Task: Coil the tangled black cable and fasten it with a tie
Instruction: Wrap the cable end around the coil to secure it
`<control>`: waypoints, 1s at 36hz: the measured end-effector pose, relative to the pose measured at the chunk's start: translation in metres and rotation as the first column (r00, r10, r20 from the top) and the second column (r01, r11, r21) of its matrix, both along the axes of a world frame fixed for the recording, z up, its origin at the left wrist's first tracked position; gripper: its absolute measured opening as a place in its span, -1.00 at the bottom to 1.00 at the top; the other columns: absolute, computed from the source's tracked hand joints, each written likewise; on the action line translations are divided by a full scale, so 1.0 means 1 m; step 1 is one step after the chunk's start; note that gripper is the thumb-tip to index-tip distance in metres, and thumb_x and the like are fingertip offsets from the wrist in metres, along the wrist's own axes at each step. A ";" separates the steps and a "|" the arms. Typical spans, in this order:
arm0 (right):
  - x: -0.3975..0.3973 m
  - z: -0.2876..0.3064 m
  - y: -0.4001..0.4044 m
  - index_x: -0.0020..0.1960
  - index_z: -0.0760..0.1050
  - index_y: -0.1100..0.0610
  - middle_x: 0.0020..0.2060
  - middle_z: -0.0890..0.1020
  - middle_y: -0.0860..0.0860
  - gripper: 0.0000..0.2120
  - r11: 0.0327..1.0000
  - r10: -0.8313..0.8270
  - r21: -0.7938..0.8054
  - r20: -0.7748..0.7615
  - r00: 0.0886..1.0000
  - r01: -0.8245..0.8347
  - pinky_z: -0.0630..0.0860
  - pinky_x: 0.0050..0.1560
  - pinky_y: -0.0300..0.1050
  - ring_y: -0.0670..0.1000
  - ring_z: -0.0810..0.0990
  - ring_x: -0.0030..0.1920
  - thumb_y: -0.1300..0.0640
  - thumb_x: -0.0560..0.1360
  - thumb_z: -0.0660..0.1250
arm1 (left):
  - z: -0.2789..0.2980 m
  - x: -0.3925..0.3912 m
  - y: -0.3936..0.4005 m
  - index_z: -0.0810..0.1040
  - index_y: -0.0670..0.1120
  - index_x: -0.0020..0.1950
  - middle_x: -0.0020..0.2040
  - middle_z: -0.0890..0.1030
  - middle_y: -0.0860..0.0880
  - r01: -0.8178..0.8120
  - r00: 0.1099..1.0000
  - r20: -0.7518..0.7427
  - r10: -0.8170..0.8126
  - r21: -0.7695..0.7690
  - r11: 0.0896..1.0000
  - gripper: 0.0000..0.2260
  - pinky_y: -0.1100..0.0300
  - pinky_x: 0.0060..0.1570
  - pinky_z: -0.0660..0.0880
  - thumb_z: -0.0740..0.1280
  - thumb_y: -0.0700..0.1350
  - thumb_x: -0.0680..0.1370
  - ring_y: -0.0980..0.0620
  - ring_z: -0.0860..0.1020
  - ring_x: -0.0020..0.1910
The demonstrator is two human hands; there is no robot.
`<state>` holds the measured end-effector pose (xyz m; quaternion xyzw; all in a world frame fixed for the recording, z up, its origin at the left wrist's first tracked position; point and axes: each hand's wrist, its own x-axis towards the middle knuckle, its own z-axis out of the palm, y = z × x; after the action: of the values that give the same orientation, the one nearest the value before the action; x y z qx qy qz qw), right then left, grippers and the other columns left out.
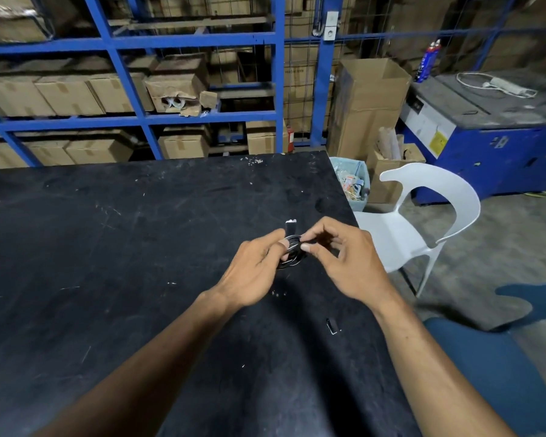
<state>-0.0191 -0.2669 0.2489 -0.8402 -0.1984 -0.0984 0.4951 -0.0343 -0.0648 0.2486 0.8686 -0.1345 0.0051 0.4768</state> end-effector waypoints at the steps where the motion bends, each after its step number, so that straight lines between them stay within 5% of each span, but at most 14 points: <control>1: -0.001 -0.001 0.001 -0.03 0.60 -0.08 -0.15 0.71 -0.13 -0.90 0.999 -0.008 -0.037 0.036 0.999 0.009 0.61 -0.03 -0.06 -0.06 0.69 -0.11 0.10 0.53 0.48 | 0.000 0.000 0.001 0.36 -0.12 -0.20 -0.36 0.42 0.08 -0.003 1.000 -0.004 0.003 -0.003 1.000 -0.71 0.05 -0.26 0.35 0.13 -0.05 0.69 0.11 0.37 -0.33; 7: -0.008 0.003 0.000 0.02 0.56 -0.06 -0.06 0.66 -0.16 -0.86 0.977 0.034 -0.214 0.129 0.991 -0.005 0.38 -0.22 -0.43 -0.28 0.60 -0.17 0.16 0.57 0.46 | -0.001 0.004 0.006 0.43 -0.16 -0.22 -0.36 0.42 0.10 -0.031 0.997 -0.078 0.025 -0.075 0.997 -0.68 0.06 -0.25 0.31 0.15 0.02 0.62 0.11 0.36 -0.35; 10: -0.012 0.007 0.004 0.01 0.55 0.00 -0.11 0.72 -0.18 -0.88 0.983 0.043 -0.181 0.144 0.989 -0.017 0.51 -0.19 -0.38 -0.43 0.55 -0.29 0.19 0.59 0.45 | -0.001 0.006 0.003 0.52 0.05 -0.32 -0.38 0.44 0.14 -0.045 0.997 -0.072 0.036 -0.132 0.990 -0.60 0.13 -0.25 0.33 0.19 0.15 0.67 0.15 0.38 -0.35; 12: -0.012 0.009 0.003 0.00 0.57 0.03 -0.14 0.73 -0.14 -0.90 0.989 0.055 -0.142 0.132 0.990 -0.036 0.51 -0.20 -0.36 -0.39 0.58 -0.29 0.20 0.58 0.46 | -0.001 0.008 0.002 0.47 0.01 -0.35 -0.39 0.42 0.10 -0.058 0.995 -0.086 0.043 -0.176 0.983 -0.58 0.07 -0.23 0.32 0.25 0.18 0.64 0.08 0.37 -0.33; 16: -0.007 0.015 0.001 -0.05 0.66 0.06 0.04 0.71 -0.12 -0.90 0.991 0.115 -0.073 0.082 0.990 -0.109 0.55 0.05 -0.28 -0.09 0.69 0.03 0.23 0.52 0.53 | -0.001 0.012 0.003 0.39 -0.06 -0.40 -0.43 0.38 0.05 -0.058 0.995 -0.089 0.041 -0.189 0.980 -0.57 0.07 -0.27 0.27 0.30 0.16 0.58 0.03 0.33 -0.38; 20: -0.002 0.024 -0.004 -0.10 0.72 0.06 0.36 0.62 -0.15 -0.90 0.969 0.210 -0.123 -0.040 0.977 -0.213 0.56 0.19 -0.13 -0.10 0.67 0.19 0.22 0.47 0.58 | 0.001 0.012 0.007 0.44 -0.17 -0.35 -0.45 0.36 0.10 0.057 0.995 -0.079 -0.063 -0.075 0.996 -0.58 0.11 -0.32 0.25 0.27 0.11 0.56 0.07 0.30 -0.41; 25: 0.002 0.033 -0.008 -0.16 0.77 0.08 0.01 0.75 -0.08 -0.89 0.940 0.278 -0.134 -0.225 0.934 -0.313 0.65 0.04 0.09 0.01 0.72 -0.10 0.23 0.37 0.66 | 0.002 0.010 0.010 0.37 -0.20 -0.34 -0.43 0.33 0.02 0.193 0.973 -0.142 -0.183 0.066 0.979 -0.61 0.07 -0.32 0.25 0.27 0.08 0.51 0.05 0.28 -0.40; 30: 0.002 0.036 -0.007 -0.24 0.75 0.03 -0.22 0.75 -0.03 -0.85 0.960 0.245 -0.088 -0.183 0.952 -0.264 0.63 -0.12 0.10 0.10 0.68 -0.24 0.25 0.35 0.65 | -0.001 0.009 0.009 0.38 -0.10 -0.37 -0.45 0.45 -0.05 0.239 0.967 -0.132 -0.218 0.177 0.955 -0.65 0.06 -0.33 0.32 0.25 0.08 0.53 0.15 0.35 -0.48; 33: 0.002 0.038 -0.008 -0.23 0.73 0.00 -0.26 0.74 0.02 -0.85 0.963 0.237 -0.091 -0.168 0.957 -0.255 0.63 -0.17 0.14 0.15 0.65 -0.27 0.23 0.39 0.62 | -0.004 0.007 0.007 0.35 0.02 -0.43 -0.46 0.36 0.06 0.239 0.964 -0.149 -0.219 0.134 0.962 -0.63 0.14 -0.32 0.37 0.28 0.06 0.56 0.23 0.40 -0.47; 36: 0.002 0.039 -0.010 -0.18 0.71 -0.01 -0.17 0.75 0.04 -0.88 0.951 0.263 -0.111 -0.202 0.943 -0.289 0.62 -0.18 0.14 0.14 0.66 -0.25 0.20 0.44 0.55 | -0.005 0.009 0.003 0.39 -0.13 -0.36 -0.43 0.36 0.08 0.201 0.971 -0.148 -0.188 0.080 0.976 -0.64 0.12 -0.29 0.38 0.27 0.06 0.54 0.18 0.38 -0.44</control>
<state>-0.0172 -0.2765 0.2875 -0.8417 -0.2740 0.0645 0.4607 -0.0257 -0.0622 0.2440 0.8709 -0.1857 -0.1088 0.4418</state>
